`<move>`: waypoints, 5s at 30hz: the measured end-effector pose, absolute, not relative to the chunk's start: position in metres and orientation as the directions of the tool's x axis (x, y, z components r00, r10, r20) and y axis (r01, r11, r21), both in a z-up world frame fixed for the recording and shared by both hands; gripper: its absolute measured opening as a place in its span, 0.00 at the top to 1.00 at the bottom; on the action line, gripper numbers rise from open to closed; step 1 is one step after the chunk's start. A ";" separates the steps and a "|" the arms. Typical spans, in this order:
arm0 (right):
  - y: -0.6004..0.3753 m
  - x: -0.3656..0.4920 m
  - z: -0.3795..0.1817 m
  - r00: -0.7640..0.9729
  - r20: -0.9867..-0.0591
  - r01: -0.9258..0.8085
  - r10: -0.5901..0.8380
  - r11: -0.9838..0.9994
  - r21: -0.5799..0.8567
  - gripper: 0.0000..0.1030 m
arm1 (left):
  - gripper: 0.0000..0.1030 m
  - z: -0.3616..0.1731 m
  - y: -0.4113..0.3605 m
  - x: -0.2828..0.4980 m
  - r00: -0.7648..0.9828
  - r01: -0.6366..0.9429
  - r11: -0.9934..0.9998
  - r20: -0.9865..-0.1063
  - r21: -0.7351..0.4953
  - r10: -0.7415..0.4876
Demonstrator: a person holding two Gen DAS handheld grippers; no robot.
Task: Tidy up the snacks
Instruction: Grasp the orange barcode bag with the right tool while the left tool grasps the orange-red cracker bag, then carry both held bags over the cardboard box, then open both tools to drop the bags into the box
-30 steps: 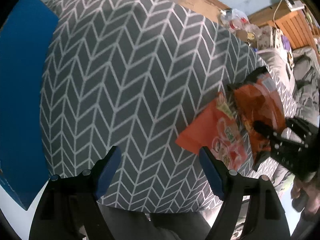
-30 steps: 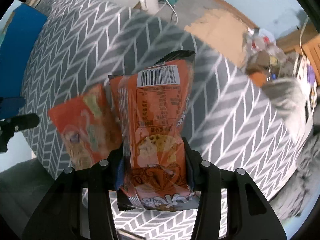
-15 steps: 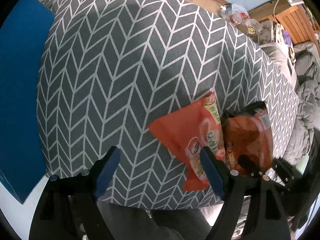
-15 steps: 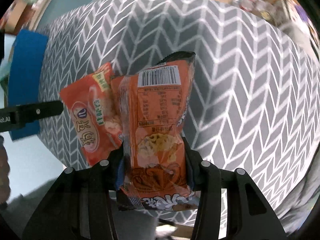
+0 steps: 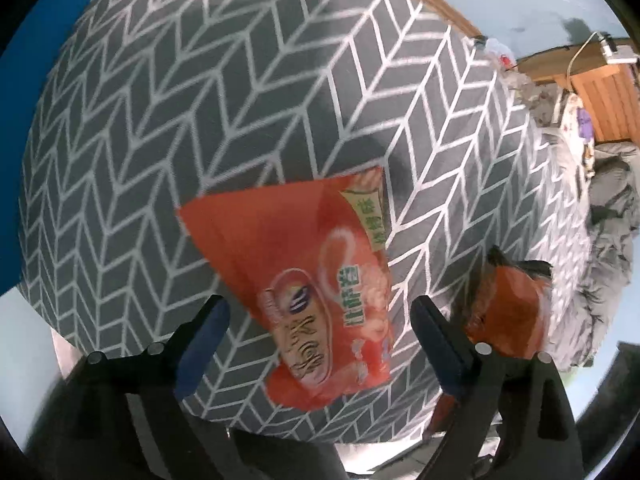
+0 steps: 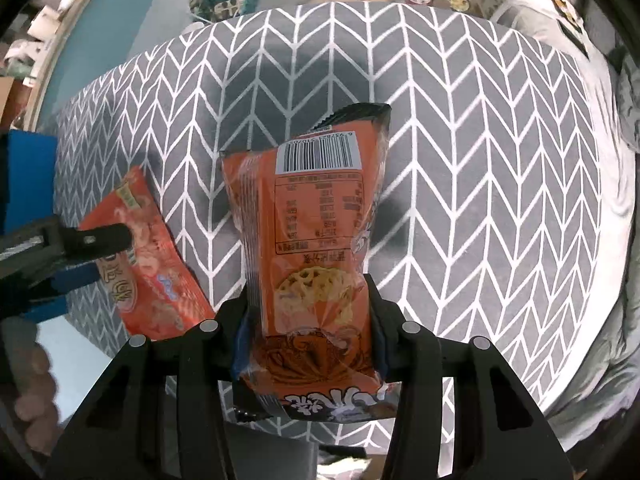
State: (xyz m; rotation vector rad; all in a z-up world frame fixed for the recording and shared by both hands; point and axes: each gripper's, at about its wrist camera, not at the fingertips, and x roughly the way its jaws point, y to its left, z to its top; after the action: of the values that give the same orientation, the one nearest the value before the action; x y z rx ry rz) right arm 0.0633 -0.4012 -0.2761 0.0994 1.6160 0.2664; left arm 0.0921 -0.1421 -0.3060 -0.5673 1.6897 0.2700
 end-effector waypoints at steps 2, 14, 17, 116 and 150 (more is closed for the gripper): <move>-0.406 0.061 -0.275 -0.070 -0.970 -0.096 0.232 0.966 0.238 0.55 | 0.10 -0.314 -0.151 0.092 -0.133 -0.513 0.852 -0.970 -0.106 -0.201; -0.399 0.053 -0.279 -0.097 -0.960 -0.125 0.262 0.954 0.273 0.55 | 0.26 -0.343 -0.193 0.112 -0.159 -0.480 0.875 -0.975 -0.061 -0.156; -0.395 0.054 -0.279 -0.094 -0.959 -0.131 0.265 0.952 0.276 0.55 | 0.40 -0.341 -0.190 0.111 -0.128 -0.470 0.879 -0.979 -0.081 -0.159; 0.110 0.057 -0.138 -0.124 -0.922 -0.704 0.367 0.622 0.342 0.46 | 0.27 -0.174 0.197 -0.036 0.183 -0.632 0.773 -0.981 -0.061 0.072; 0.018 0.060 -0.025 0.177 -0.871 -0.667 0.457 0.707 0.235 0.24 | 0.15 -0.058 0.167 -0.040 0.346 -0.532 0.843 -0.929 -0.079 0.131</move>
State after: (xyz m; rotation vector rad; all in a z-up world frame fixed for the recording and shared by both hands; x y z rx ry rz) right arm 0.0597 0.0176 -0.0251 -0.2173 1.1410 0.8041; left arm -0.0396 0.1666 -0.0585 -0.4033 1.1431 0.4456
